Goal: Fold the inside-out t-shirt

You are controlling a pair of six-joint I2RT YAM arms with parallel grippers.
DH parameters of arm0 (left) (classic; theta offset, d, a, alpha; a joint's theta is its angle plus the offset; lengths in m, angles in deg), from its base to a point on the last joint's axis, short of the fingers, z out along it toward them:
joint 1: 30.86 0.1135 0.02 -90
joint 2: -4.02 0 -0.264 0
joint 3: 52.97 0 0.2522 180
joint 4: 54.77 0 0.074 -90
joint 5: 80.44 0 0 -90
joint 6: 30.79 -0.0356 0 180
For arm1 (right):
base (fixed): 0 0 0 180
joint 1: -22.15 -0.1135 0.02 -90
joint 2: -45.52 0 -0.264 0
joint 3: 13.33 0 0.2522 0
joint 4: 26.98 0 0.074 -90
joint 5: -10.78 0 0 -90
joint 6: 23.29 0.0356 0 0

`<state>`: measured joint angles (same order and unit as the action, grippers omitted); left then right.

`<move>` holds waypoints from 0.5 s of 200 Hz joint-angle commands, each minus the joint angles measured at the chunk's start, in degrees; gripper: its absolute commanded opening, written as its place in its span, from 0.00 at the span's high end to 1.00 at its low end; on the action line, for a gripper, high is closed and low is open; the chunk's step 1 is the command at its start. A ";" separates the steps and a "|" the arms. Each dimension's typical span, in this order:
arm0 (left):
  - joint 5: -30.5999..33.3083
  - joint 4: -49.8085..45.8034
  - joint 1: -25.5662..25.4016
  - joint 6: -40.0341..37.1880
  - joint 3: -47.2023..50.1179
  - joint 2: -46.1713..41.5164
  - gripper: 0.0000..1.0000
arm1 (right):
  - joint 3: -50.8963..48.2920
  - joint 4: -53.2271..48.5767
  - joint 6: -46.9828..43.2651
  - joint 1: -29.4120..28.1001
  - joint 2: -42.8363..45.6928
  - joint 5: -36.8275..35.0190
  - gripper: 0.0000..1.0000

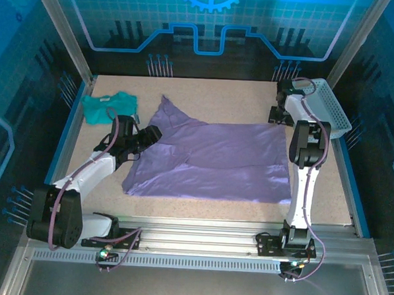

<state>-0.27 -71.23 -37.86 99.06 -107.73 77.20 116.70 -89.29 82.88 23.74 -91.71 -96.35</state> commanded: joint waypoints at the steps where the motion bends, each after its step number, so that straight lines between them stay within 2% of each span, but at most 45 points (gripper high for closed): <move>1: 0.50 -0.10 0.41 -2.19 0.56 -0.24 0.34 | 2.52 -3.01 -1.17 0.74 -3.35 1.03 0.49; 62: 2.61 2.88 0.37 -1.99 -3.05 4.77 0.34 | 3.72 -2.66 -2.66 1.10 -4.02 2.07 0.82; 100: 4.99 4.58 0.67 -4.75 -16.34 19.26 0.34 | 2.07 0.08 -4.50 1.05 -1.31 2.39 0.97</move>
<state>2.27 -69.48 -37.82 97.68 -114.74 88.48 119.39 -90.04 79.97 23.78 -93.63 -93.37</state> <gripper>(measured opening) 0.659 0.061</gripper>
